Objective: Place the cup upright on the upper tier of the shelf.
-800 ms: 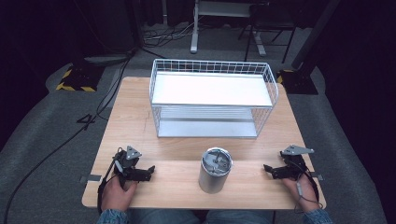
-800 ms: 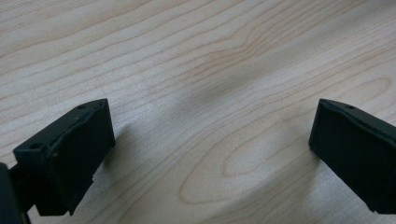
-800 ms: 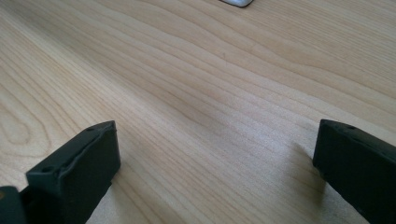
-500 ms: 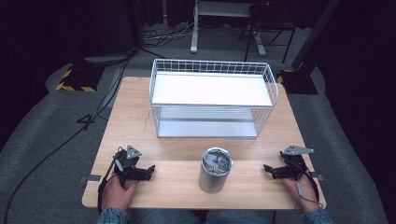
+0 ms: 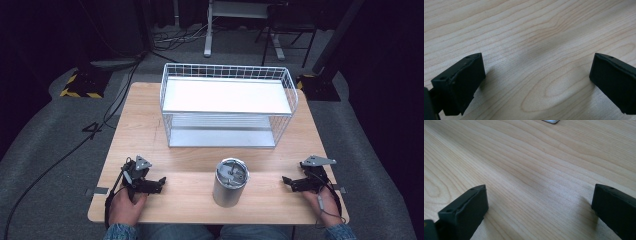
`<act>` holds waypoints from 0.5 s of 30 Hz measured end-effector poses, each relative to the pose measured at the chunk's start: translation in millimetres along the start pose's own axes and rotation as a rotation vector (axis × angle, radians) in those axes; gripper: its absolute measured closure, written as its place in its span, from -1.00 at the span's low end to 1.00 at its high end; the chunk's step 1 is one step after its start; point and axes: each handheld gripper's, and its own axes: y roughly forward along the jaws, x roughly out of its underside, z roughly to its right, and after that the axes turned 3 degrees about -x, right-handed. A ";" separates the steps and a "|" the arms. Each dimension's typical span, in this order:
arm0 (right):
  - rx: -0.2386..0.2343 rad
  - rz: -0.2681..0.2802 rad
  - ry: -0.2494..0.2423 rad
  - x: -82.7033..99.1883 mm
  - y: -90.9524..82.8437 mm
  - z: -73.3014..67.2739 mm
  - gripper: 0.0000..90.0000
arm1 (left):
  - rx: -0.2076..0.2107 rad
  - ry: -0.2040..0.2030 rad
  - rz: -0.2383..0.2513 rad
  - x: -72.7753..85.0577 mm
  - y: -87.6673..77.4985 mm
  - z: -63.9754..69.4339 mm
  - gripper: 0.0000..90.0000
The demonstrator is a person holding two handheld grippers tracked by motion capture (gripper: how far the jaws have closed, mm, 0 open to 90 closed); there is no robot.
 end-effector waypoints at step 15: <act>-0.007 0.002 0.014 -0.1 -1.0 1.5 -0.98 | -0.001 0.000 -0.001 -0.1 -0.1 -0.1 -0.99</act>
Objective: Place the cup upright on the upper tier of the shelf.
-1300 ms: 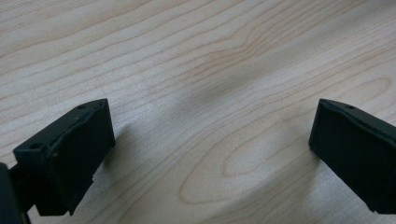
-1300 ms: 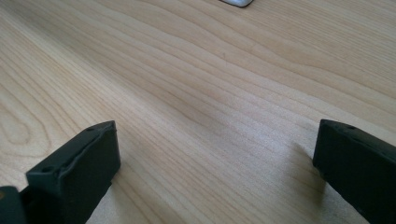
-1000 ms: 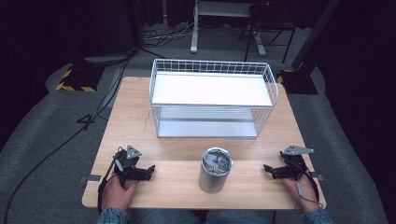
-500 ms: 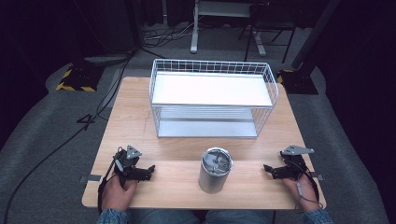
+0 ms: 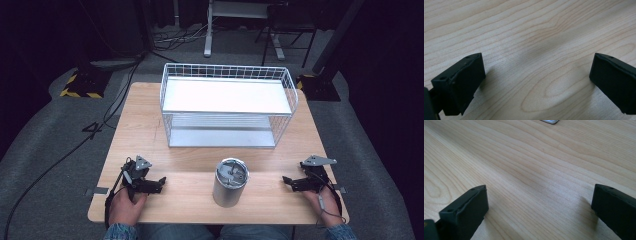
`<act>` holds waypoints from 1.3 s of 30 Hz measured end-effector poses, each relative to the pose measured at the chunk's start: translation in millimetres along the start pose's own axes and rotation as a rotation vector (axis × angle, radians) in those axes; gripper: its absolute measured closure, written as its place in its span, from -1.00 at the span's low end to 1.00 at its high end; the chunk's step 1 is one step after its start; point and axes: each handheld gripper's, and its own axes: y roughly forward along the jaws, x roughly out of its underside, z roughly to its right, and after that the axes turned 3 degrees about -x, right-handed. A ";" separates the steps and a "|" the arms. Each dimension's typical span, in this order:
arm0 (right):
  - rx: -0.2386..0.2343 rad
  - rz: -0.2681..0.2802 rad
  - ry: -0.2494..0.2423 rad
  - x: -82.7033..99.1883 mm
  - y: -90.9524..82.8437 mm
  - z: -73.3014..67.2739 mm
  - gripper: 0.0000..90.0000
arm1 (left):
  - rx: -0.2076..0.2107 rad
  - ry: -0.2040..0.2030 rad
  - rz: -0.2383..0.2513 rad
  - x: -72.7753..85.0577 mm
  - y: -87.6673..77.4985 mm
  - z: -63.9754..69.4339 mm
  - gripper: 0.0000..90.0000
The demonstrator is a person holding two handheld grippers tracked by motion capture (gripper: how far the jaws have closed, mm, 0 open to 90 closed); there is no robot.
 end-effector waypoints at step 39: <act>-0.193 0.181 -0.089 -48.3 -72.2 -58.9 -0.99 | 0.000 0.000 0.000 0.0 0.0 0.0 -0.99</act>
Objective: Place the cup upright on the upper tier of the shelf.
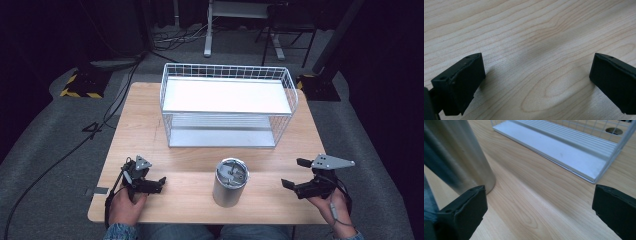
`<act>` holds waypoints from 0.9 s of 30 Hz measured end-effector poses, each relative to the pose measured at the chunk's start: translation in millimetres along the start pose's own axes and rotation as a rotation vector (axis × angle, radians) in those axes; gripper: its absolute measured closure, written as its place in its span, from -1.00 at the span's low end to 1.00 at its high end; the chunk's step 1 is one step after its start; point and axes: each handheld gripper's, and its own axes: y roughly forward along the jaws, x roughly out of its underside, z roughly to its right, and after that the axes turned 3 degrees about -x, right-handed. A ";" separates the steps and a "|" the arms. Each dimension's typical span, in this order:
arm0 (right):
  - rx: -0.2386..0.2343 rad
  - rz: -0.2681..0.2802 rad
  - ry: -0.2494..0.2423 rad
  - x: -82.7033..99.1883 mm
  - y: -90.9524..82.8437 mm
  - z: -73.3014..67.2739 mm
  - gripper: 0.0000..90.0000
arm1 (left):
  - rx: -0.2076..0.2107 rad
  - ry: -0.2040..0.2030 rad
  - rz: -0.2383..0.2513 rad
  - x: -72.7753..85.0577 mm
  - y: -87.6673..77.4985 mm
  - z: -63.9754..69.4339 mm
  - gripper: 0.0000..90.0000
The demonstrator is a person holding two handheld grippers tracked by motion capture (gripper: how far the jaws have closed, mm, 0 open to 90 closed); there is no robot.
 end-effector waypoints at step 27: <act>-0.138 0.007 -0.093 -21.8 15.5 -41.6 -1.00 | 0.000 0.000 0.000 0.0 0.0 0.0 -0.99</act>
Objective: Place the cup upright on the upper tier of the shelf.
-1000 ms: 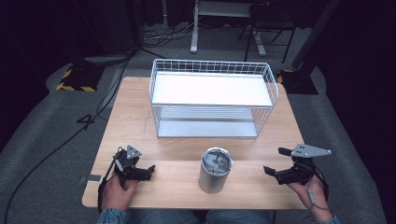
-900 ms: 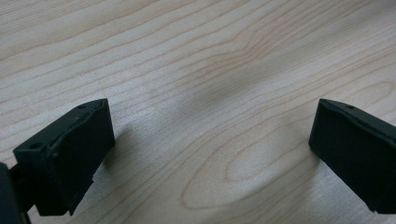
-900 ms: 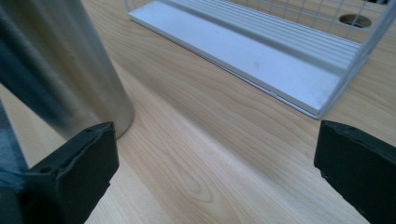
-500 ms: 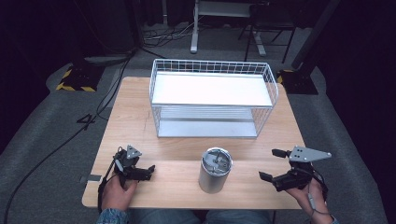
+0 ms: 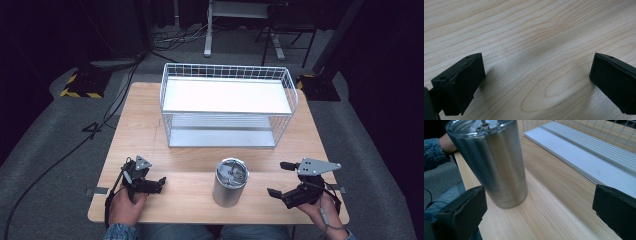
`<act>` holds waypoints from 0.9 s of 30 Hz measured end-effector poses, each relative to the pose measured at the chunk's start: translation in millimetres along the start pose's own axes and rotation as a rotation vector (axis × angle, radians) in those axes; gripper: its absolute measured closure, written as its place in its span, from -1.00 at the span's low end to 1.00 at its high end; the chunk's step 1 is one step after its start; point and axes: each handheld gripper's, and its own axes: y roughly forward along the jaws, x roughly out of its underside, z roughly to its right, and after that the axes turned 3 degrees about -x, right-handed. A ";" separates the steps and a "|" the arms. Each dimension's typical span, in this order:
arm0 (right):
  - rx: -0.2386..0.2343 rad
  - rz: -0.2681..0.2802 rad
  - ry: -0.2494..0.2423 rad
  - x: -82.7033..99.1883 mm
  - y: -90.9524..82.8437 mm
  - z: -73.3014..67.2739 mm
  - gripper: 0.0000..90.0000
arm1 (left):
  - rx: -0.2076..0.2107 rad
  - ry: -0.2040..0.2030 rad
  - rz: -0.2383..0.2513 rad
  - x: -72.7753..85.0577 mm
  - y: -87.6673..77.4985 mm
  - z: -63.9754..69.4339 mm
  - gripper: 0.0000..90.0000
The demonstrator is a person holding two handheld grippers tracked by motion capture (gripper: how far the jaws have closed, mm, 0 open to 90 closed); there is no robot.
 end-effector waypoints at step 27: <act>-0.156 -0.017 -0.052 -16.6 56.1 -23.1 -1.00 | 0.000 0.000 0.000 0.0 0.0 0.0 -0.99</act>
